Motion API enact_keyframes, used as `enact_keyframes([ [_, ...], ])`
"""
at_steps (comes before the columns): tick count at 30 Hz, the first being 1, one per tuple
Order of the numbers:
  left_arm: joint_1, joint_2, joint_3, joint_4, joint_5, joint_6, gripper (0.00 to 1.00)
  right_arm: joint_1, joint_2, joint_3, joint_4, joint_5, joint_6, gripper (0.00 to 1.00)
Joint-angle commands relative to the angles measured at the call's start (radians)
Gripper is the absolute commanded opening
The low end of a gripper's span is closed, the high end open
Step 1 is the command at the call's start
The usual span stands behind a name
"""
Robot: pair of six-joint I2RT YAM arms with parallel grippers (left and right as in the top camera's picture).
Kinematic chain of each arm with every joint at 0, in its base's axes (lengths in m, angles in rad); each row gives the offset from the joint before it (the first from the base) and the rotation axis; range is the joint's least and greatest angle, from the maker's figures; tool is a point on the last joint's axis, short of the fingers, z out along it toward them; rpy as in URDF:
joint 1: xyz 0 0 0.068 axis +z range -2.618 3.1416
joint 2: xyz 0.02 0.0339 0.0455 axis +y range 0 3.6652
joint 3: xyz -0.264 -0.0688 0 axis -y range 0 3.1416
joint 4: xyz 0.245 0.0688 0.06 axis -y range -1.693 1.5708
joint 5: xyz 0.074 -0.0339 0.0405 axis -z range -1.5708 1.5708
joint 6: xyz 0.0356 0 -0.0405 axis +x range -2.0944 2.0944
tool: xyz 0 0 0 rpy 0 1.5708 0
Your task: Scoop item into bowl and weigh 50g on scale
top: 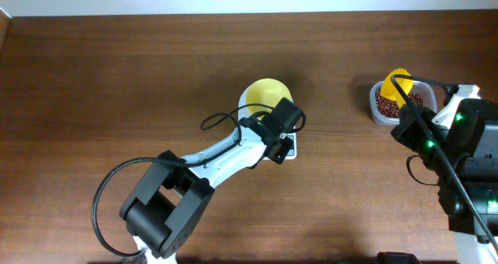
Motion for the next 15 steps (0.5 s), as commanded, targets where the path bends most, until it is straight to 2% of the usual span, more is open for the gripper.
enact_keyframes([
  [1,0.003,0.041,-0.008,-0.012,-0.022,0.013,0.00,-0.005,-0.003,0.015,0.000,-0.002,0.001,0.04],
  [15,0.003,0.054,-0.035,0.000,-0.022,0.013,0.00,-0.005,-0.003,0.015,0.000,-0.002,0.001,0.04],
])
